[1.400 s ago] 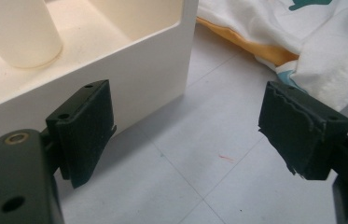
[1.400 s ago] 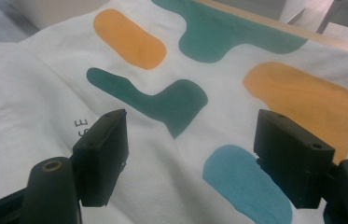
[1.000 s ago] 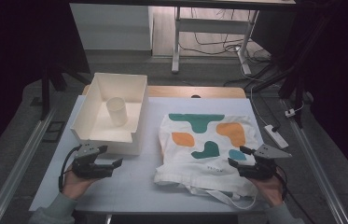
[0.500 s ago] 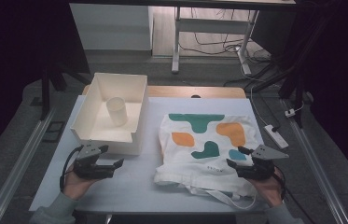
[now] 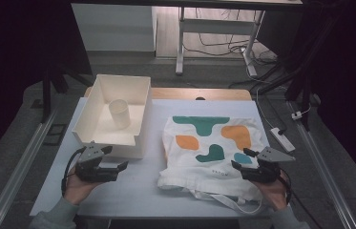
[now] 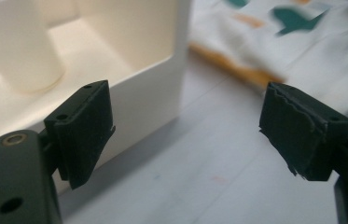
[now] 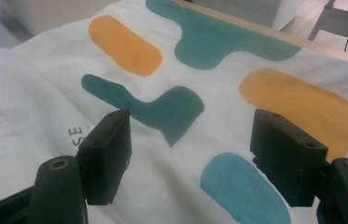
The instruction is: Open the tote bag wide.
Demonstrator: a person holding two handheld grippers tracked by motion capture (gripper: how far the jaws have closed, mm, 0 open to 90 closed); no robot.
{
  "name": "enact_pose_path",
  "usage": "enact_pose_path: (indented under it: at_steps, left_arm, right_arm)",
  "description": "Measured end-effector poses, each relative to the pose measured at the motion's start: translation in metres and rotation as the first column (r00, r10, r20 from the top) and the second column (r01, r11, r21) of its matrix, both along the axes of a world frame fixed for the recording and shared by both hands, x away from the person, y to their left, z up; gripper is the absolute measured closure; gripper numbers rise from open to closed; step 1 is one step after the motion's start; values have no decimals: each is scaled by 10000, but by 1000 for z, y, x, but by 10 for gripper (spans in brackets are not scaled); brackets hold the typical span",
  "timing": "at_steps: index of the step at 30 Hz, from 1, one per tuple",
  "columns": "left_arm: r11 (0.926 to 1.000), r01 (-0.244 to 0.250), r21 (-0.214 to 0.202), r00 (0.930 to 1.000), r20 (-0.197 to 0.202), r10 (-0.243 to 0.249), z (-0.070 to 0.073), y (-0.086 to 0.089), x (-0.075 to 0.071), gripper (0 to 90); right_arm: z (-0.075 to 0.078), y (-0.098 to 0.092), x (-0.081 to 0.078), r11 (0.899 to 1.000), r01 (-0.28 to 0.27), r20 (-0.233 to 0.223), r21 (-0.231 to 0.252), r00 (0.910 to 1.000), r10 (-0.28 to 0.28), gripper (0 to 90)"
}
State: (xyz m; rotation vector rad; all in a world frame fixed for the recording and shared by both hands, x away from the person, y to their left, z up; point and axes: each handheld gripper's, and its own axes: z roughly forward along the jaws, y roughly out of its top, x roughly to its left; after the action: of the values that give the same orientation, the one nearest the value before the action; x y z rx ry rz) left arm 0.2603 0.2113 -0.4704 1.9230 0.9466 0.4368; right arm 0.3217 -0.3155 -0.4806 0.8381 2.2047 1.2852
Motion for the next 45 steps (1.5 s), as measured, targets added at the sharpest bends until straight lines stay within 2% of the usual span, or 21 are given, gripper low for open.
enact_pose_path:
  at_steps: [3,6,9,18,19,22,23,32,35,37,38,40,43,45]
  left_arm:
    - [9998,171,77,9996,230,-173,6,-6,-4,180]
    - [9996,272,96,9993,244,-274,7,-9,-3,180]
    - [9993,352,148,9990,288,-356,10,-14,-1,182]
    - [9921,1183,410,9916,480,-1202,26,-42,13,181]
    - [9895,1359,501,9891,508,-1384,29,-50,16,181]
    - [9859,1562,608,9859,513,-1593,31,-57,19,181]
    - [9823,1740,694,9829,491,-1776,33,-64,21,180]
    - [9697,2269,907,9731,194,-2295,31,-88,33,180]
    - [9639,2507,901,9677,57,-2522,29,-96,39,180]
    - [9581,2723,894,9622,-199,-2716,25,-106,47,180]
    - [9581,2723,894,9622,-199,-2716,25,-106,47,180]
    - [9533,2883,904,9575,-351,-2862,23,-112,51,180]
    - [9411,3184,1137,9477,-607,-3133,15,-121,50,178]
    - [9391,3235,1157,9459,-666,-3176,13,-122,49,178]
  right_arm:
    - [0,1,1,9997,-87,76,-243,9999,89,294]
    - [1,2,0,9998,-110,65,-170,9999,111,295]
    - [1,2,-1,9998,-106,39,-155,9999,107,295]
    - [3,5,-4,9998,-117,91,-167,9999,118,298]
    - [3,5,-4,9998,-141,121,-169,9998,143,298]
    - [3,5,-4,9997,-168,114,-165,9998,170,299]
    - [2,5,-4,9997,-193,116,-148,9997,195,300]
    - [2,8,-5,9994,-294,82,-159,9995,295,301]
    - [2,9,-5,9993,-293,70,-238,9995,294,301]
    - [2,12,-6,9992,-327,61,-229,9994,329,301]
    - [2,12,-6,9992,-327,61,-229,9994,329,301]
    - [2,15,-7,9987,-396,73,-314,9992,399,301]
    - [0,19,-8,9976,-546,25,-436,9985,547,301]
    - [-2,19,-8,9974,-588,-8,-423,9983,588,301]
